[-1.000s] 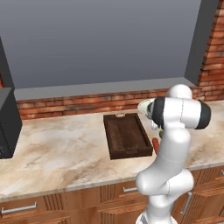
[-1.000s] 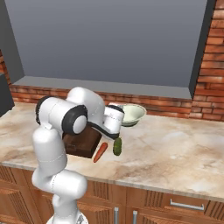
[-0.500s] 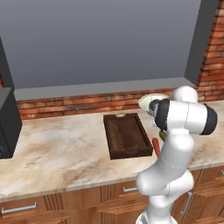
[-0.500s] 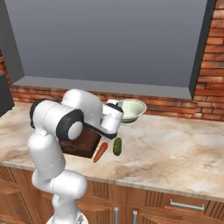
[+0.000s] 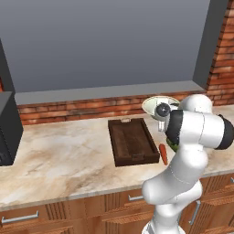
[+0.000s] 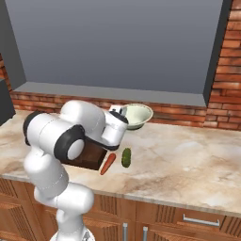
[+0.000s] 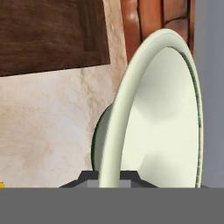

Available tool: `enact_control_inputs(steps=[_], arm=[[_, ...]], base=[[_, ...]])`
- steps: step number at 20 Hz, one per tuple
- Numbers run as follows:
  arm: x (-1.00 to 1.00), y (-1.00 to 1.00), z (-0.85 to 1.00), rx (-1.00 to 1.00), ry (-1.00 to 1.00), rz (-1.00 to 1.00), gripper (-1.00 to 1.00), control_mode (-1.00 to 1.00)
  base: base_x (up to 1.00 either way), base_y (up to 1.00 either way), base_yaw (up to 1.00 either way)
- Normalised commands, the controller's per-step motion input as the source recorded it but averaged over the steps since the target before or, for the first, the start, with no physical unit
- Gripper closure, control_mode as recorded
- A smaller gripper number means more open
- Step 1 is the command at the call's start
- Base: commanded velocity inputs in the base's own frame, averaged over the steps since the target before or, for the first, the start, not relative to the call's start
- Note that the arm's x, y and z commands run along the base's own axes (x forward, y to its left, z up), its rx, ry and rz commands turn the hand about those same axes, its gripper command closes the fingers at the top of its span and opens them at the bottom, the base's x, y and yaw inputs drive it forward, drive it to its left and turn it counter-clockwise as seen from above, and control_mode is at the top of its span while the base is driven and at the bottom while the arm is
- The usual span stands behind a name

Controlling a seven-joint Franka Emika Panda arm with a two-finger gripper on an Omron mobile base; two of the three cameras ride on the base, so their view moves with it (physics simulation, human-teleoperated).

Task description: Place the two vegetables and bowl onto the tray for setting up a vegetable dip station.

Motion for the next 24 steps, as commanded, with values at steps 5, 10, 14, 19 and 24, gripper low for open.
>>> enact_control_inputs(steps=[5, 10, 14, 19, 24], arm=[[-0.04, 0.50, 0.24, -0.01, 0.00, 0.03, 1.00, -1.00], [0.00, 0.66, 0.05, -0.04, 0.04, 0.05, 1.00, -1.00], [0.00, 0.66, 0.00, -0.04, 0.07, 0.06, 1.00, -1.00], [0.00, 0.60, 0.00, -0.02, 0.07, 0.07, 1.00, -1.00], [0.00, 0.46, 0.00, -0.02, 0.05, 0.08, 1.00, -1.00]], base=[[0.00, 0.00, 0.00], [0.00, 0.00, 0.00], [0.00, 0.00, 0.00], [0.00, 0.00, 0.00], [0.00, 0.00, 0.00]])
